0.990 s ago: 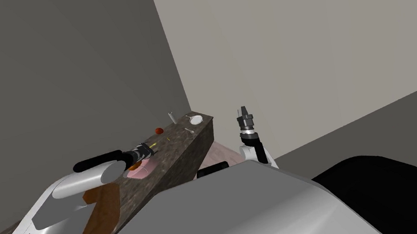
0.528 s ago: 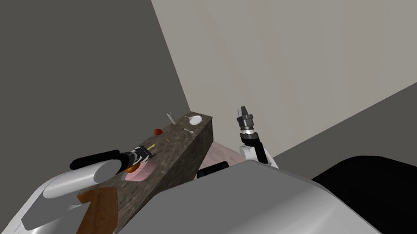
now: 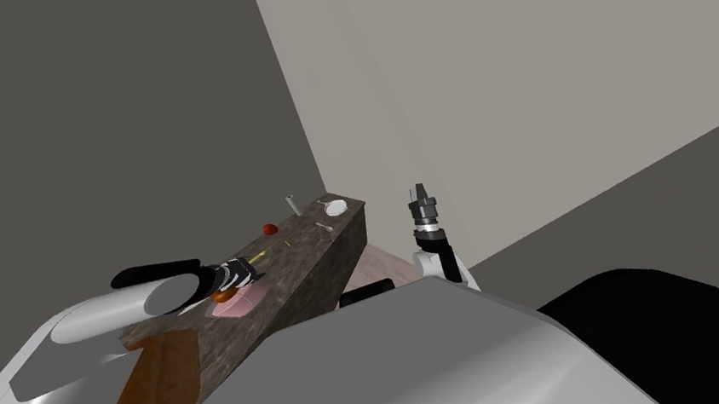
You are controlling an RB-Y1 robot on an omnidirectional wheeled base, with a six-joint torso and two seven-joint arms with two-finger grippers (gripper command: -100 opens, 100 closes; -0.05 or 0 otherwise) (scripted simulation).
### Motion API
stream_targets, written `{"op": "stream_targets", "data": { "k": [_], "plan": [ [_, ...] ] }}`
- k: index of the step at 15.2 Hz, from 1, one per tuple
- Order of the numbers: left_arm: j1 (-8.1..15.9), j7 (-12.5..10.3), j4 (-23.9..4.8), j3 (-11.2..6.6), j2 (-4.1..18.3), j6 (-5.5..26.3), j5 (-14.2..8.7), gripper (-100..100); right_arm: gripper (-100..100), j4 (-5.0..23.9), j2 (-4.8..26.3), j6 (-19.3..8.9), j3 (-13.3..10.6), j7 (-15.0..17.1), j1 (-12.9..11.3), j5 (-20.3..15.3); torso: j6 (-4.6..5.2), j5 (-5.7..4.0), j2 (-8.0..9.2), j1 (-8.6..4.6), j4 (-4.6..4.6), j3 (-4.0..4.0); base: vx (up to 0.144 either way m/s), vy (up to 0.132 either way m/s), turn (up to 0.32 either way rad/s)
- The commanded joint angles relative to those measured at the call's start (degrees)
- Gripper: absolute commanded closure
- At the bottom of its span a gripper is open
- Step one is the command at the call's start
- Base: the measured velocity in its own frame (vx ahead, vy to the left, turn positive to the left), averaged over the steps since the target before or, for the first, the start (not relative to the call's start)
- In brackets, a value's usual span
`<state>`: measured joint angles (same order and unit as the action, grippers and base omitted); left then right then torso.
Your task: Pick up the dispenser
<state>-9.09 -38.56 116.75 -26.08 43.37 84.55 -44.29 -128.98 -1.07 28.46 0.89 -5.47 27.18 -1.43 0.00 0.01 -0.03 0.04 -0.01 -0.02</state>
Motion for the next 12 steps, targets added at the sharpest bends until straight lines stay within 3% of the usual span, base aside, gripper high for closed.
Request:
{"op": "stream_targets", "data": {
  "k": [1, 12],
  "plan": [
    [0.42, -0.70, -0.51, -0.41, 0.67, 2.86, -0.89, -100, 0, 0.00, 0.00, 0.00, 0.00, 0.00, 0.00, 0.00, 0.00, 0.00, 0.00, 0.00, 0.00, 0.00, 0.001, 0.014, -0.057],
    [1.93, -3.41, -2.49, -2.18, 3.76, 14.54, -4.83, -100, 0, 0.00, 0.00, 0.00, 0.00, 0.00, 0.00, 0.00, 0.00, 0.00, -0.02, 0.00, 0.00, -0.01, 0.002, 0.010, -0.038]
  ]
}}
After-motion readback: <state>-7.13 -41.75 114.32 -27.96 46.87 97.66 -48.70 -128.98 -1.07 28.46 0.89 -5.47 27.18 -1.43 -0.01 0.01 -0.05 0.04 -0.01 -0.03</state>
